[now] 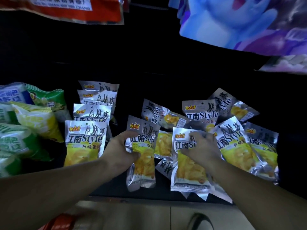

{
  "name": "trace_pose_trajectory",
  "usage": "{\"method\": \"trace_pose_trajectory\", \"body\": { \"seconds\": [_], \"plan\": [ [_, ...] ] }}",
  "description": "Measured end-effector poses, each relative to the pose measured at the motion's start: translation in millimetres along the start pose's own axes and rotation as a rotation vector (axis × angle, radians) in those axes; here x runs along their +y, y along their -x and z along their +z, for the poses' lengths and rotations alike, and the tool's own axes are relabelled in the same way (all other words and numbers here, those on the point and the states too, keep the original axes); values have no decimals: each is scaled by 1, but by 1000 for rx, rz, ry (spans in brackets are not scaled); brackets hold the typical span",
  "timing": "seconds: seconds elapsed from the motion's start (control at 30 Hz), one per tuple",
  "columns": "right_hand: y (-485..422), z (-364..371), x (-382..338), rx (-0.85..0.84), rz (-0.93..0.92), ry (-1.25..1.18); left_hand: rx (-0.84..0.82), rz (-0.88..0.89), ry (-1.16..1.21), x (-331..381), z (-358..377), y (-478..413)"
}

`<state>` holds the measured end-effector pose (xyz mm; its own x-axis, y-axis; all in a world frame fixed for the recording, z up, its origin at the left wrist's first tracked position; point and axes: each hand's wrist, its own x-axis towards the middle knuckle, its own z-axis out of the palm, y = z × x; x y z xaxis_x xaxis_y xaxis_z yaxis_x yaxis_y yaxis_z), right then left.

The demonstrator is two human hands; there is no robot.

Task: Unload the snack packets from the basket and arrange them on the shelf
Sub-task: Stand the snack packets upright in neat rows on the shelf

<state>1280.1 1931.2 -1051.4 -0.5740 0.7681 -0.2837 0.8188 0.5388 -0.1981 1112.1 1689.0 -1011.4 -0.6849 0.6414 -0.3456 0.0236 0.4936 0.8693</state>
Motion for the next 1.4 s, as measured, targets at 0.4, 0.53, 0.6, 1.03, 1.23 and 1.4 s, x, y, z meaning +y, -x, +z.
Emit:
{"method": "trace_pose_trajectory", "body": {
  "seconds": [0.4,0.53,0.6,1.03,1.23,1.4],
  "plan": [
    [3,-8,-13,8,-209,-501,32,-6,-102,0,1,-14],
    [22,-37,-43,-148,-267,-781,31,-49,-39,10,-7,-10],
    [35,-45,-65,-164,-335,-801,-10,-68,52,18,-10,-8],
    [25,-9,-126,-5,-361,-739,252,-67,153,-2,-47,-22],
    [-21,2,-101,-25,-337,-277,175,-126,138,-22,-54,-23],
    [-37,24,-112,-188,-369,-129,168,-156,273,-30,-57,-25]
  ]
}}
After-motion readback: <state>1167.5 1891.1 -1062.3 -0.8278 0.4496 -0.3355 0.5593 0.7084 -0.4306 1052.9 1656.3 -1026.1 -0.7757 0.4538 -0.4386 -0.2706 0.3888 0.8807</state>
